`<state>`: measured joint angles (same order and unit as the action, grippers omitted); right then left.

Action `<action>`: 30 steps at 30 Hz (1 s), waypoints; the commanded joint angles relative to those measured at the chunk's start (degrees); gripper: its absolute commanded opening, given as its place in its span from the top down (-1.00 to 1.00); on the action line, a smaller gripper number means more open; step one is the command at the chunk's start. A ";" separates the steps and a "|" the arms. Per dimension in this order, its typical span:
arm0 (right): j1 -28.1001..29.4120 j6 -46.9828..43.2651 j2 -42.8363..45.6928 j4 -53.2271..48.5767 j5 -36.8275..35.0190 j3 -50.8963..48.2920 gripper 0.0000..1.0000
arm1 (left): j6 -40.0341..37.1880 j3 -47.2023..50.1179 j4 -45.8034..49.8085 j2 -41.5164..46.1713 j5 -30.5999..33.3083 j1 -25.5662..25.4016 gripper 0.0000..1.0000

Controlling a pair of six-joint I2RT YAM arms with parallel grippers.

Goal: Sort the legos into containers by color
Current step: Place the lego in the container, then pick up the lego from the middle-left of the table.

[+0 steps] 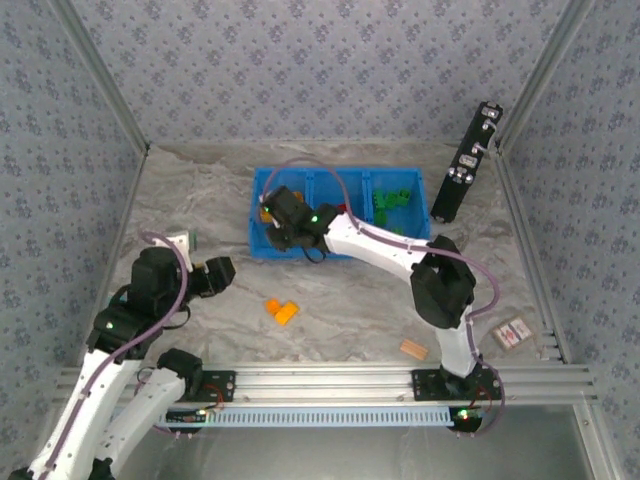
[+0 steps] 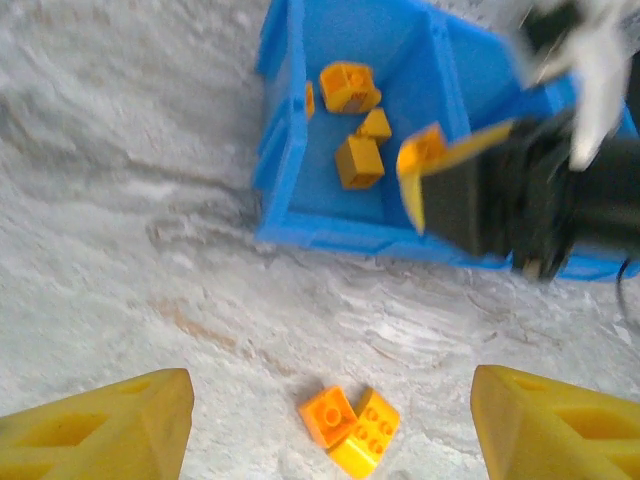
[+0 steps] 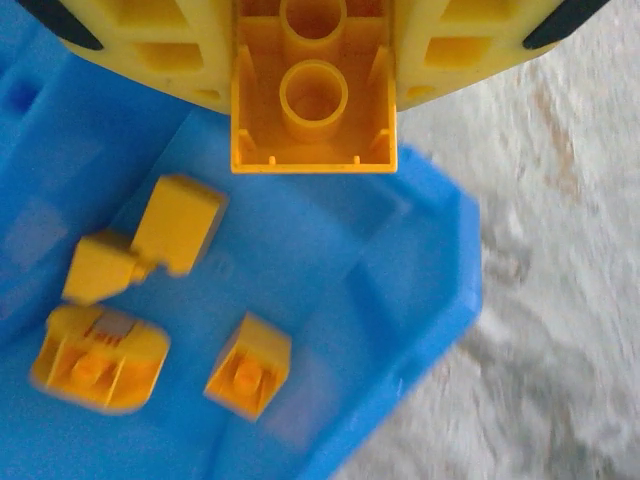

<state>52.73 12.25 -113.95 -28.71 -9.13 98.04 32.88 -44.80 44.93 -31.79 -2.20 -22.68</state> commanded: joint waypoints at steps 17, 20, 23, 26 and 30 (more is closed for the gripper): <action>-6.59 -8.25 -13.10 -4.63 2.91 13.67 -0.21 | 28.66 20.19 -20.41 -17.74 2.32 -18.54 -0.46; -6.52 -8.97 -10.39 -2.80 3.14 11.15 -0.37 | 30.22 20.27 -22.43 -20.47 2.63 -18.63 -0.46; -6.49 -9.50 -7.65 -1.76 3.41 9.04 -0.39 | 30.83 20.06 -24.15 -23.11 3.16 -18.63 -0.47; -6.24 -10.30 -3.79 0.13 3.70 5.37 -0.41 | 30.44 19.03 -25.80 -26.47 2.50 -18.72 -0.47; -6.52 -10.93 2.90 3.08 2.13 -1.28 -0.43 | 30.22 17.45 -26.62 -31.31 2.42 -19.68 -0.48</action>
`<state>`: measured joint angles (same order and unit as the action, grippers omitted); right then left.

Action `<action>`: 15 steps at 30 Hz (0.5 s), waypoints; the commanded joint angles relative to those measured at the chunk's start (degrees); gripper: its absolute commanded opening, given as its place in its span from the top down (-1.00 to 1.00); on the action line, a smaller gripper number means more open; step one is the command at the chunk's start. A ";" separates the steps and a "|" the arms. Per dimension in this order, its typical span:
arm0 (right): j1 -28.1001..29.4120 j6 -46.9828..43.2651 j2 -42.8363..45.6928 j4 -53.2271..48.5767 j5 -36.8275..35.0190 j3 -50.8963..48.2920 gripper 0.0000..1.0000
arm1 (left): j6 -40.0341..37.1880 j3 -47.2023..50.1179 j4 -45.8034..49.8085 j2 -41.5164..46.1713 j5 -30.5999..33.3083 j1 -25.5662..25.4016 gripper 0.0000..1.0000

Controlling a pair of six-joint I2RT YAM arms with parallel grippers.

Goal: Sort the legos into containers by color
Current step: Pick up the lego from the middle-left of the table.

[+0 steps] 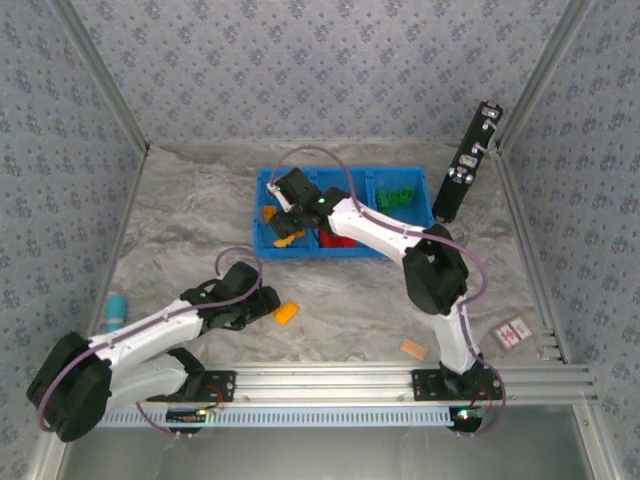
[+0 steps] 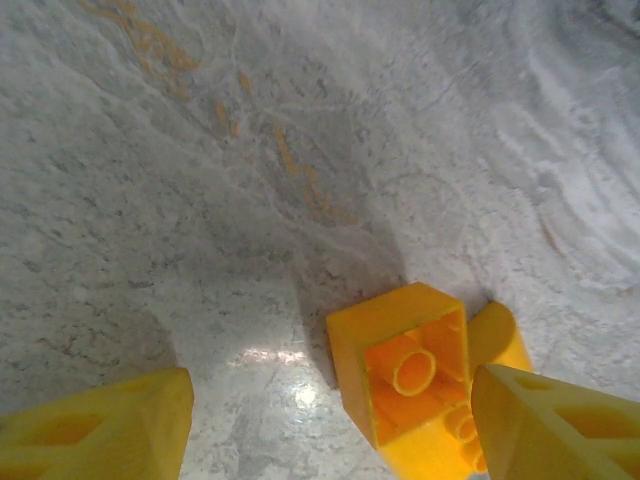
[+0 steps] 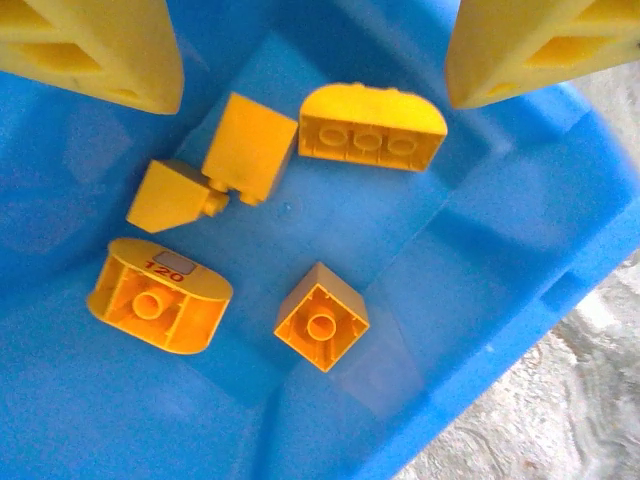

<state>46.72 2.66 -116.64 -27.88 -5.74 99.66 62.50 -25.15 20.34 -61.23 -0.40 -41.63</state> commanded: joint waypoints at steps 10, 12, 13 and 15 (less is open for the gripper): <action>-0.67 -4.93 16.77 2.28 -5.94 -13.55 -0.46 | 0.23 -6.89 -2.69 -11.80 1.33 -1.35 -0.45; -1.10 -4.94 17.93 3.12 -6.19 -15.77 -0.46 | 0.38 -7.77 -2.65 -13.49 1.32 -1.61 -0.42; -1.51 -4.90 18.40 3.44 -6.13 -16.72 -0.46 | 0.52 -8.26 -2.52 -14.48 1.34 -1.95 -0.40; -2.34 -5.03 19.05 4.03 -5.82 -17.94 -0.46 | 0.59 -9.31 -2.41 -16.30 1.34 -2.51 -0.35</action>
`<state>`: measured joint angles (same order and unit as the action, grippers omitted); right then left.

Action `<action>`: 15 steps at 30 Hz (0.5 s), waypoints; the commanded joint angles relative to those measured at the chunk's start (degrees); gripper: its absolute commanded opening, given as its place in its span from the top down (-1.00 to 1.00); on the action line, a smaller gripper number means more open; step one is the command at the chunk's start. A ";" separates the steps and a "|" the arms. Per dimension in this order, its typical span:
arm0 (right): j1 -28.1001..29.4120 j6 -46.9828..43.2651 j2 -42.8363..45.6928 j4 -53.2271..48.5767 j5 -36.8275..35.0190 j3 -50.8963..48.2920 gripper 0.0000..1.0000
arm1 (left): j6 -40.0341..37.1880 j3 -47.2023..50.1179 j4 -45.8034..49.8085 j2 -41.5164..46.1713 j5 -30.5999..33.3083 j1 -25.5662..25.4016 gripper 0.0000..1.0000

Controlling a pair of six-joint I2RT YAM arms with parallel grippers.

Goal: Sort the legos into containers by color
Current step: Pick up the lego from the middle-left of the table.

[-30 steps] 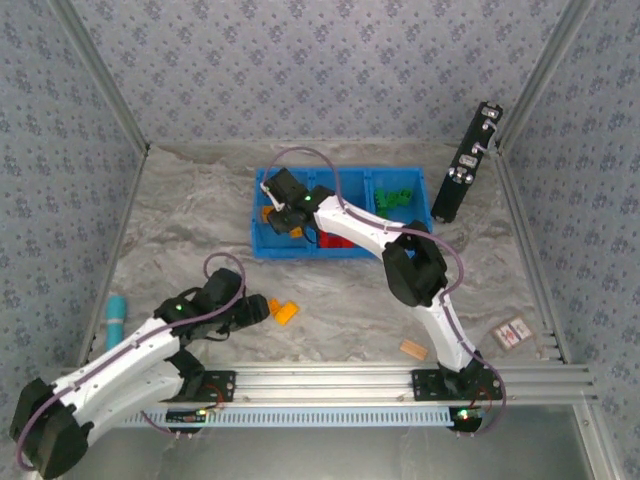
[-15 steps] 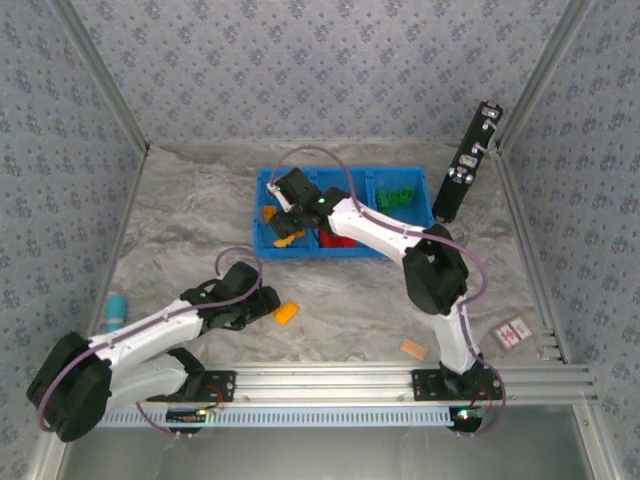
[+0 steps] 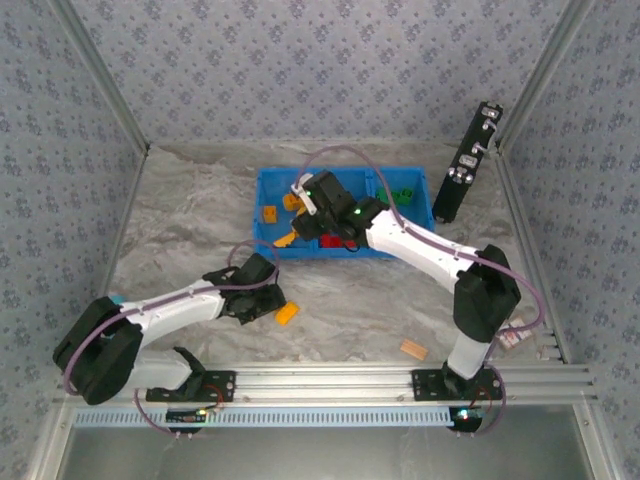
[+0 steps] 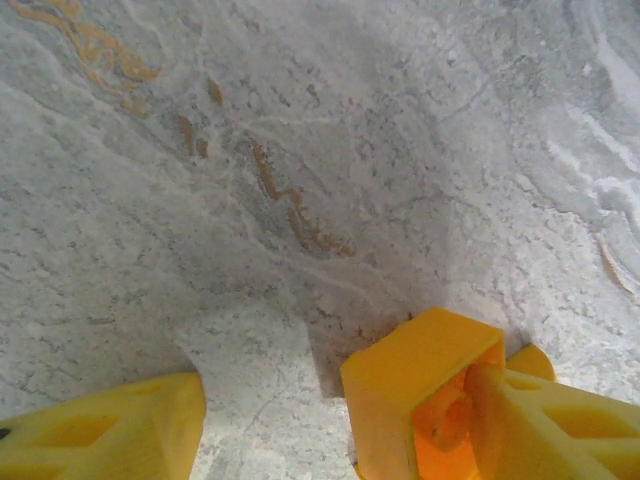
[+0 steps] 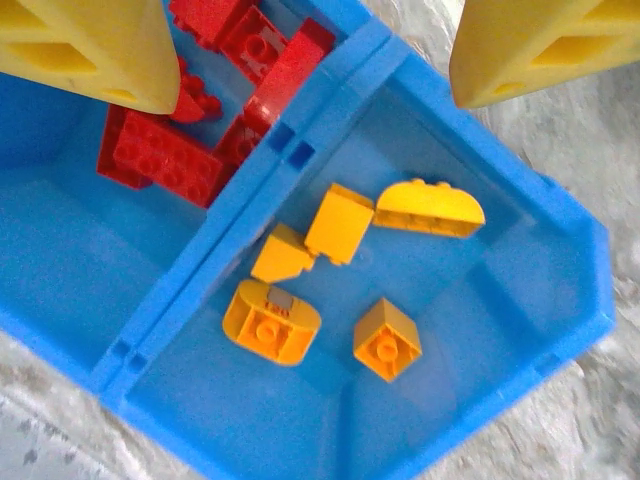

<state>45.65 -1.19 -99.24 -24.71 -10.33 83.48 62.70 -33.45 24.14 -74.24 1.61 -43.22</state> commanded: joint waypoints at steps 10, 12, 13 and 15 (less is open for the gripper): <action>-4.75 -1.97 5.40 3.04 -0.05 -6.30 -0.45 | 0.41 -5.83 -6.41 -10.99 -0.64 -1.82 -0.05; -5.44 -1.97 6.41 3.30 -0.13 -7.59 -0.45 | 0.03 -6.64 -5.77 -11.58 -0.51 -1.87 0.05; -5.76 -1.97 6.79 3.42 -0.13 -8.03 -0.45 | -0.24 -7.07 -5.53 -11.72 -0.40 -1.87 0.10; -6.35 -1.72 7.68 3.55 -0.52 -9.06 -0.45 | -1.01 -7.99 -4.87 -12.33 0.00 -1.84 0.22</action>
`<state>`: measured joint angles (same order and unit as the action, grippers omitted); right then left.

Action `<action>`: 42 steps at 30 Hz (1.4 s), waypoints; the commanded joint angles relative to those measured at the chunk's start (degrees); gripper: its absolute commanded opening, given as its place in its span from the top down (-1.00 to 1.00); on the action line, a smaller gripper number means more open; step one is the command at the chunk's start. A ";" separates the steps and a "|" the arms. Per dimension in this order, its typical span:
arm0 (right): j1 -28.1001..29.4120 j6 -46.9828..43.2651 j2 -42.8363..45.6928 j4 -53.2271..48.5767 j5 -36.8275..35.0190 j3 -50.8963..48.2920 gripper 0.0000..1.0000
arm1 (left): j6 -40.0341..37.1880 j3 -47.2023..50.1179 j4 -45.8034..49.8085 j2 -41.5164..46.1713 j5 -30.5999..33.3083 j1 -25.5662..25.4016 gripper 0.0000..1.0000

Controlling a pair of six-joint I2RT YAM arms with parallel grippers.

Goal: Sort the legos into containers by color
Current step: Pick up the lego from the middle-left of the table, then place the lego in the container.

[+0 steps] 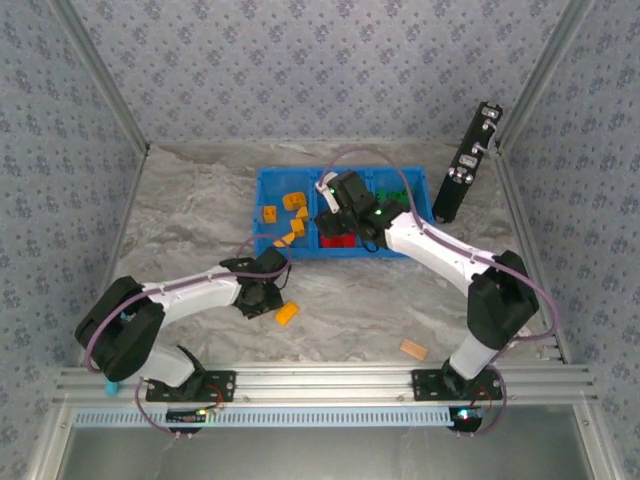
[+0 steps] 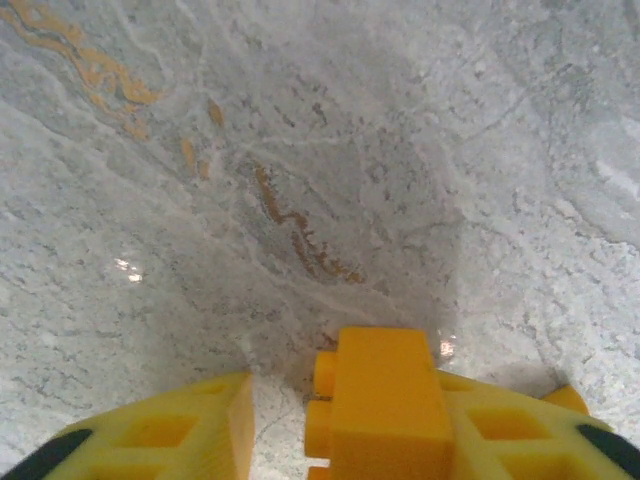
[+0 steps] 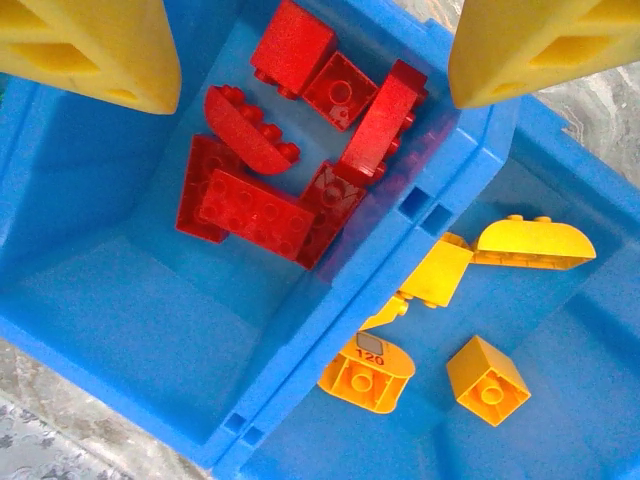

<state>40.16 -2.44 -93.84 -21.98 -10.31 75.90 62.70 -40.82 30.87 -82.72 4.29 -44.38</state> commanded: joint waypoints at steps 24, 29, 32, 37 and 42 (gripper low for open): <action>6.27 2.55 23.79 9.89 2.89 -27.98 -0.50 | -14.75 -24.63 4.73 2.69 1.94 6.88 0.66; 17.47 2.81 26.78 11.37 1.18 -33.15 -0.48 | -24.26 -34.90 3.87 -5.20 1.05 10.23 0.65; 25.77 -5.13 26.37 12.47 -0.78 -33.88 -0.57 | -28.51 -40.40 2.97 -12.12 -0.84 11.92 0.66; 29.15 -17.83 24.83 8.94 7.48 -32.36 -0.68 | -31.46 -48.58 1.41 -23.57 -3.66 14.87 0.65; 32.28 -24.70 25.55 9.81 8.60 -33.02 -0.75 | -32.59 -55.26 2.13 -31.82 -4.51 16.09 0.59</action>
<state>71.26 -19.92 -68.73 -11.94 -4.01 42.48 32.86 -91.66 32.36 -112.99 1.30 -28.62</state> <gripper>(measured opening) 0.873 0.261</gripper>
